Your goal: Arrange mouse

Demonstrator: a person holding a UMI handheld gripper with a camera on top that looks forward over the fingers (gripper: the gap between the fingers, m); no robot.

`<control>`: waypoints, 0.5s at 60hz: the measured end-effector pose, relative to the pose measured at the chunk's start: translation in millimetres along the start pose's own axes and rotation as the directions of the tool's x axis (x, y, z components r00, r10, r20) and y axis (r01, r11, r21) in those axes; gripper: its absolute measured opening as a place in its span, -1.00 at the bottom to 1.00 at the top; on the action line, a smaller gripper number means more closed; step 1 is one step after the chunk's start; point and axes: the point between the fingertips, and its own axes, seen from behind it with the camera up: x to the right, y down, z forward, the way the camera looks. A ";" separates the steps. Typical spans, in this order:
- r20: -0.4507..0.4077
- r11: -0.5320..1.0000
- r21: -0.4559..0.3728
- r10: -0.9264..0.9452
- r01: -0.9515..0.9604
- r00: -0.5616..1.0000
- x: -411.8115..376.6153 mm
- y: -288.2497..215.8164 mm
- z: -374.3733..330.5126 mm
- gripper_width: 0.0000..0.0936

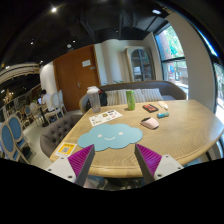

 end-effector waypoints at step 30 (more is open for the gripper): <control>0.021 0.998 -0.014 -0.059 0.059 0.998 2.9 -4.8 10.2 0.76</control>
